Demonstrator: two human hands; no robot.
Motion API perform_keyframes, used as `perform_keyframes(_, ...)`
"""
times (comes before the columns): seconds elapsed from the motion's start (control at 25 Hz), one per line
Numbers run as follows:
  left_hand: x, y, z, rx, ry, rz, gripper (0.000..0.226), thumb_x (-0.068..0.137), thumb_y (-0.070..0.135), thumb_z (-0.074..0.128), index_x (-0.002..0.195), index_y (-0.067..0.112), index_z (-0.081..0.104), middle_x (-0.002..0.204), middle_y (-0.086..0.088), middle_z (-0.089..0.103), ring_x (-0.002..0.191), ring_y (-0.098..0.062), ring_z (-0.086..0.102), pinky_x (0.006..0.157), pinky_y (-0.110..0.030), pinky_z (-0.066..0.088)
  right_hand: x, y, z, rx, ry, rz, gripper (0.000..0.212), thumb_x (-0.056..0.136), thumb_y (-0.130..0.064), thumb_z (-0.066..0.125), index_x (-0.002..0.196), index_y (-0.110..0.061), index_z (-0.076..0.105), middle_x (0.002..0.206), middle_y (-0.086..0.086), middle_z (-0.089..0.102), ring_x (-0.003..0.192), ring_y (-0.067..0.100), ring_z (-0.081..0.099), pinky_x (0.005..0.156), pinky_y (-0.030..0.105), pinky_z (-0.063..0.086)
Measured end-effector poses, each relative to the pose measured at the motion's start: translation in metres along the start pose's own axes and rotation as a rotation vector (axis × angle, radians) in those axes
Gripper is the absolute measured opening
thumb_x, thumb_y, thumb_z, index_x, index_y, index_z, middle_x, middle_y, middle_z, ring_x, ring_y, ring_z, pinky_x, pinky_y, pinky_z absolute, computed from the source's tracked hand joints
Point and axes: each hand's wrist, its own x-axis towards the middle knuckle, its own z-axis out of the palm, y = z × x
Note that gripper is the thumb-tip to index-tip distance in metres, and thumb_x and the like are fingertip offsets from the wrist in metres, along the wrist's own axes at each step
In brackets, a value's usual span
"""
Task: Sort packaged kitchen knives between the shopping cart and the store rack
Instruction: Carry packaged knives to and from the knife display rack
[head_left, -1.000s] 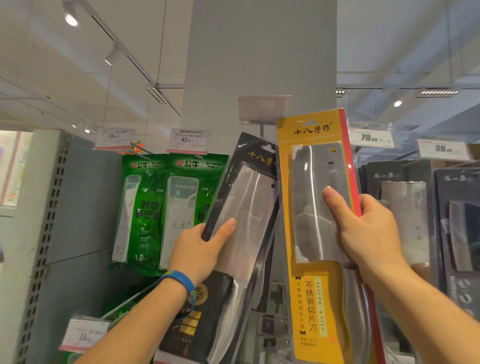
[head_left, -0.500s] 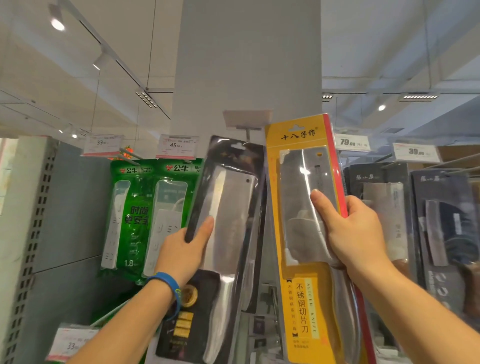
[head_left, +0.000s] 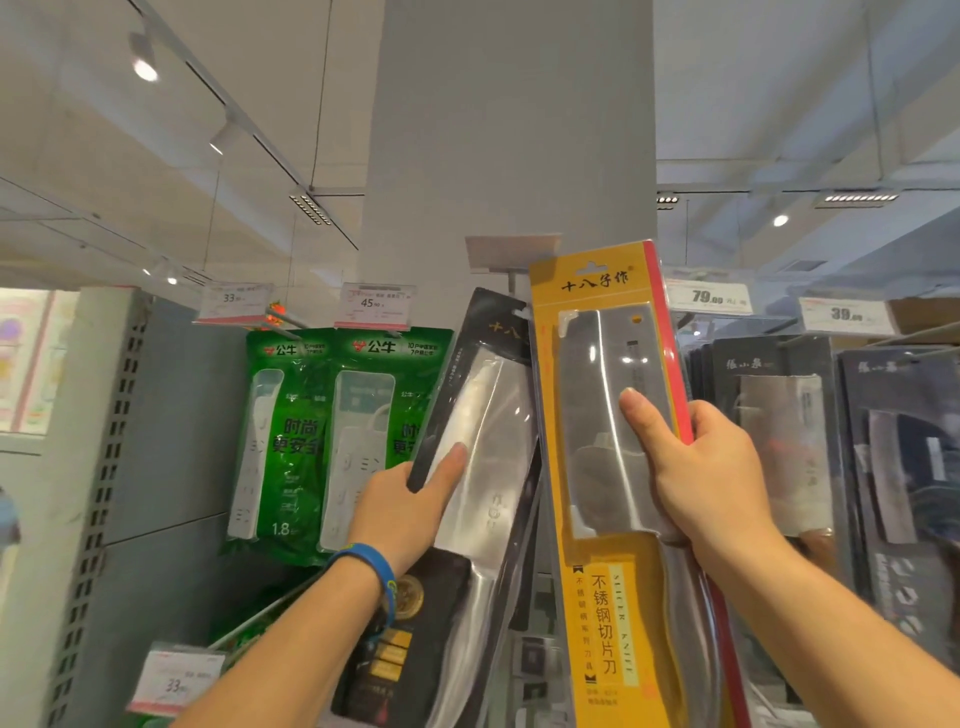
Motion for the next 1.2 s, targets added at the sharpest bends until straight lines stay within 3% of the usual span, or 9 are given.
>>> perform_keyframes(0.08, -0.001, 0.000, 0.001, -0.057, 0.005, -0.021, 0.087, 0.068, 0.087, 0.049, 0.082, 0.003, 0.069, 0.070, -0.005, 0.071, 0.070, -0.027, 0.067, 0.067, -0.033, 0.056, 0.000, -0.001, -0.002, 0.009, -0.006, -0.001, 0.051, 0.088, -0.062, 0.066, 0.074, -0.014, 0.057, 0.068, 0.004, 0.061, 0.058, 0.016, 0.056, 0.047, 0.022, 0.040)
perform_keyframes(0.24, -0.003, -0.003, 0.011, -0.083, 0.020, -0.045, 0.087, 0.067, 0.086, 0.050, 0.084, 0.003, 0.069, 0.077, -0.010, 0.072, 0.074, -0.024, 0.069, 0.072, -0.039, 0.057, -0.001, 0.001, -0.006, 0.015, -0.013, 0.004, 0.054, 0.087, -0.065, 0.066, 0.076, -0.013, 0.059, 0.069, 0.006, 0.062, 0.060, 0.024, 0.060, 0.047, 0.032, 0.049)
perform_keyframes(0.4, -0.010, -0.003, 0.027, -0.187, 0.035, -0.107, 0.072, 0.067, 0.085, 0.053, 0.082, 0.017, 0.072, 0.075, 0.001, 0.073, 0.076, -0.017, 0.070, 0.067, -0.031, 0.055, -0.002, 0.005, -0.011, -0.024, 0.009, 0.022, 0.062, 0.084, -0.069, 0.066, 0.076, -0.008, 0.059, 0.068, 0.010, 0.064, 0.062, 0.031, 0.060, 0.054, 0.044, 0.052)
perform_keyframes(0.6, -0.004, -0.005, 0.039, -0.188, 0.019, -0.160, 0.072, 0.073, 0.083, 0.053, 0.090, 0.015, 0.071, 0.085, -0.003, 0.073, 0.081, -0.020, 0.068, 0.080, -0.040, 0.056, -0.006, 0.018, -0.017, -0.072, 0.022, 0.019, 0.064, 0.082, -0.073, 0.065, 0.068, -0.012, 0.050, 0.057, -0.003, 0.050, 0.048, 0.007, 0.044, 0.051, 0.036, 0.042)
perform_keyframes(0.8, 0.008, -0.005, 0.056, -0.086, -0.151, -0.288, 0.078, 0.071, 0.086, 0.047, 0.104, 0.018, 0.066, 0.115, -0.002, 0.066, 0.093, -0.017, 0.063, 0.084, -0.032, 0.047, -0.007, 0.020, -0.014, -0.067, 0.002, 0.013, 0.068, 0.083, -0.071, 0.065, 0.073, -0.005, 0.053, 0.062, 0.010, 0.055, 0.051, 0.010, 0.044, 0.052, 0.035, 0.041)
perform_keyframes(0.92, 0.024, -0.001, 0.054, 0.073, -0.350, -0.399, 0.095, 0.083, 0.083, 0.037, 0.137, 0.006, 0.052, 0.137, -0.012, 0.055, 0.111, -0.028, 0.058, 0.098, -0.038, 0.046, -0.007, 0.015, -0.009, -0.050, -0.034, 0.011, 0.069, 0.082, -0.073, 0.064, 0.074, -0.005, 0.054, 0.065, 0.011, 0.059, 0.055, 0.025, 0.050, 0.053, 0.038, 0.045)
perform_keyframes(1.0, 0.032, 0.005, 0.047, 0.264, -0.423, -0.415, 0.091, 0.092, 0.076, 0.027, 0.145, 0.003, 0.044, 0.143, -0.015, 0.050, 0.110, -0.028, 0.054, 0.091, -0.034, 0.044, -0.006, 0.013, -0.006, -0.038, -0.048, 0.012, 0.068, 0.083, -0.071, 0.065, 0.079, -0.004, 0.059, 0.074, 0.015, 0.066, 0.065, 0.032, 0.060, 0.056, 0.042, 0.051)
perform_keyframes(1.12, 0.042, 0.009, 0.034, 0.471, -0.320, -0.318, 0.080, 0.098, 0.065, 0.030, 0.149, 0.003, 0.035, 0.145, -0.015, 0.049, 0.114, -0.029, 0.056, 0.087, -0.033, 0.045, -0.006, 0.013, -0.003, -0.007, -0.065, 0.013, 0.064, 0.084, -0.070, 0.065, 0.084, -0.006, 0.064, 0.078, 0.013, 0.070, 0.071, 0.032, 0.067, 0.061, 0.046, 0.056)
perform_keyframes(1.2, 0.046, 0.021, 0.021, 0.460, -0.108, -0.091, 0.076, 0.095, 0.060, 0.046, 0.149, 0.008, 0.032, 0.143, -0.015, 0.050, 0.122, -0.031, 0.055, 0.097, -0.039, 0.048, -0.006, 0.015, -0.002, 0.009, -0.066, 0.005, 0.063, 0.083, -0.070, 0.065, 0.081, -0.008, 0.064, 0.075, 0.010, 0.069, 0.066, 0.025, 0.065, 0.055, 0.033, 0.054)
